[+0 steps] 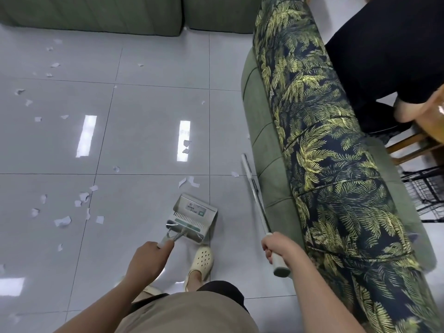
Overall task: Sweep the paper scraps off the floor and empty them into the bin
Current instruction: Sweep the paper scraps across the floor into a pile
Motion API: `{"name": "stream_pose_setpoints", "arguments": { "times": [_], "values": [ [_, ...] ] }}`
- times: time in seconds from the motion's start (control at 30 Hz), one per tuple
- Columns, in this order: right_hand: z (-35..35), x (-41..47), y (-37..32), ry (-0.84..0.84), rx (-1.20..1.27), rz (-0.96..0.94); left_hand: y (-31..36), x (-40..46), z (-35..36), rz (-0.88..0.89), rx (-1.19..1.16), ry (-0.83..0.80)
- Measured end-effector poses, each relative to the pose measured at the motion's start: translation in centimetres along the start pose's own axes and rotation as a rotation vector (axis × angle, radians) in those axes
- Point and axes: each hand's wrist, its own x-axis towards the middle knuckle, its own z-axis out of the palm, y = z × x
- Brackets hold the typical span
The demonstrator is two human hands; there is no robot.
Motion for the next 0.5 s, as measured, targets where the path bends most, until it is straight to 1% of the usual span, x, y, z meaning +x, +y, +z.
{"name": "stream_pose_setpoints", "arguments": {
  "times": [0.07,0.13,0.17,0.2,0.23,0.27,0.33,0.4,0.43,0.5],
  "values": [
    [0.9,0.8,-0.5,-0.084,0.025,0.054,0.0,-0.3,0.1,0.012,0.014,0.005],
    [1.3,0.8,-1.2,-0.147,-0.015,0.084,-0.4,-0.4,0.0,0.027,0.069,0.002],
    [1.3,0.5,-1.4,-0.169,-0.041,0.086,-0.4,-0.3,0.0,-0.034,0.057,-0.002],
    [1.1,0.3,-1.7,-0.195,-0.044,0.078,-0.6,-0.3,0.1,-0.059,0.044,0.002],
    [0.6,0.2,-2.0,-0.234,-0.009,0.066,-0.6,-0.4,0.1,-0.070,0.032,0.002],
    [0.1,0.2,-2.4,-0.279,0.063,0.055,-0.5,-0.6,0.1,-0.037,0.032,0.001],
    [-1.1,0.2,-3.6,-0.374,0.249,0.045,-0.6,-0.8,0.1,-0.007,0.022,0.014],
    [-1.4,-0.6,-5.1,-0.441,0.321,0.026,-0.8,-0.7,-0.1,-0.017,0.006,0.019],
    [-1.2,-1.2,-5.6,-0.432,0.296,0.006,-0.9,-0.7,-0.3,-0.040,-0.006,0.027],
    [-0.1,-2.1,-6.3,-0.356,0.185,-0.032,-1.4,-1.0,-0.7,-0.103,-0.107,0.056]
  ]
}}
